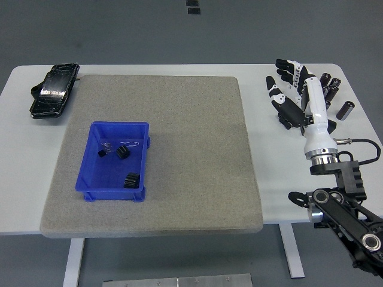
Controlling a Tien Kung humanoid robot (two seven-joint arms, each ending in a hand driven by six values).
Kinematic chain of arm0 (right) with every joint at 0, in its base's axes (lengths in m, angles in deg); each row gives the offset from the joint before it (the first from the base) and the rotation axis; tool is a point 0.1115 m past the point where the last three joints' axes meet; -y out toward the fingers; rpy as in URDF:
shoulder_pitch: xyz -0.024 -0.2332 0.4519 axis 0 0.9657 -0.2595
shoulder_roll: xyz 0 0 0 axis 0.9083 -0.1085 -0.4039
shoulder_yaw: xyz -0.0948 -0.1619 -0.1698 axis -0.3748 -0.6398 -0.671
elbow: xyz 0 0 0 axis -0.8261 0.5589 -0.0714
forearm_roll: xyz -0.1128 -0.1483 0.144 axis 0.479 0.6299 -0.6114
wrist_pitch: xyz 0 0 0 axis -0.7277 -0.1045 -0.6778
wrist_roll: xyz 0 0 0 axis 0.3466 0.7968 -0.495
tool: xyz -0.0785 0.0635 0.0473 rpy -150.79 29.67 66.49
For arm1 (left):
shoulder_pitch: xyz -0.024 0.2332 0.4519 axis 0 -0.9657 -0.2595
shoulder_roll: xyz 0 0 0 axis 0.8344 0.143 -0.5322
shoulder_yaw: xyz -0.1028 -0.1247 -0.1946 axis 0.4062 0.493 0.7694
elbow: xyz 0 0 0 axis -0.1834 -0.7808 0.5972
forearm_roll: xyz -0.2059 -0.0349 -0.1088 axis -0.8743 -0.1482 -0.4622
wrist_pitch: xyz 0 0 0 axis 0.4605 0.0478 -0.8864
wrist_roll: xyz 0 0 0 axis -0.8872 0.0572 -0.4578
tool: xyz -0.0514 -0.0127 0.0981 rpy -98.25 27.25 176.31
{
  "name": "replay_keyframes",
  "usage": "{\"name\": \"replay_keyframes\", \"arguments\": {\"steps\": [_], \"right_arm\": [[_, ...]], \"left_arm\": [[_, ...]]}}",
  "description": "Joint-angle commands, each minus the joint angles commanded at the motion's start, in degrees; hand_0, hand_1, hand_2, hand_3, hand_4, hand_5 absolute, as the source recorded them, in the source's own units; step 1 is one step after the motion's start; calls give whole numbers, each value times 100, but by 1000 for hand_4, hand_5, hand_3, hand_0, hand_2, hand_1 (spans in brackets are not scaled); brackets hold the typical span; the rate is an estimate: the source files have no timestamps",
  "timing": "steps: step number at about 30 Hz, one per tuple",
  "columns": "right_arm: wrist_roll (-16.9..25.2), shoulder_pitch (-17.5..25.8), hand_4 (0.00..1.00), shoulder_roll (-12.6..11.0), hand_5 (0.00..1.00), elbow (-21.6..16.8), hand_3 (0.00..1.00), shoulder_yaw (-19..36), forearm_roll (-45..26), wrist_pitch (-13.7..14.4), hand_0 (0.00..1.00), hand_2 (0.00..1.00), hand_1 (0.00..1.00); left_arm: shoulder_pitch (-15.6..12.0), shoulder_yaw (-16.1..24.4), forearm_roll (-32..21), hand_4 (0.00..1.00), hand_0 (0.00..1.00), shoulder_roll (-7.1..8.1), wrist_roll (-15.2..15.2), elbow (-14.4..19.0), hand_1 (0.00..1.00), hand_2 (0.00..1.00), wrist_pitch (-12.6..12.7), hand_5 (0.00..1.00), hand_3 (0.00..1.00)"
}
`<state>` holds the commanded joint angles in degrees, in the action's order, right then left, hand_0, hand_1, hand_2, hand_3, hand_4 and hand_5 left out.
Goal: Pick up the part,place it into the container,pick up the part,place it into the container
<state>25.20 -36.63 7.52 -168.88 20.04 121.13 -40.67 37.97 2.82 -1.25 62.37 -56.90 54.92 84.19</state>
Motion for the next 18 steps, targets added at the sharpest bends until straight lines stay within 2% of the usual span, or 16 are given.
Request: {"name": "replay_keyframes", "arguments": {"steps": [3, 4, 9, 18], "right_arm": [[186, 96, 702, 4, 408, 107, 726, 124, -436, -174, 733, 720, 722], [226, 122, 728, 5, 446, 131, 732, 163, -585, -219, 731, 712, 718], [300, 213, 728, 20, 446, 165, 732, 355, -1120, -355, 731, 712, 718], [353, 286, 734, -6, 459, 178, 728, 644, -1422, -459, 725, 700, 710]], "left_arm": [[-8, -30, -37, 669, 719, 6, -13, -3, 672, 663, 0, 369, 600], [-10, -35, -44, 669, 719, 7, -16, -4, 672, 662, 0, 367, 602], [-40, -22, -34, 669, 719, 6, -6, -2, 672, 662, 2, 367, 602], [-121, -44, -97, 668, 719, -34, -34, -12, 672, 662, 18, 364, 604]]}}
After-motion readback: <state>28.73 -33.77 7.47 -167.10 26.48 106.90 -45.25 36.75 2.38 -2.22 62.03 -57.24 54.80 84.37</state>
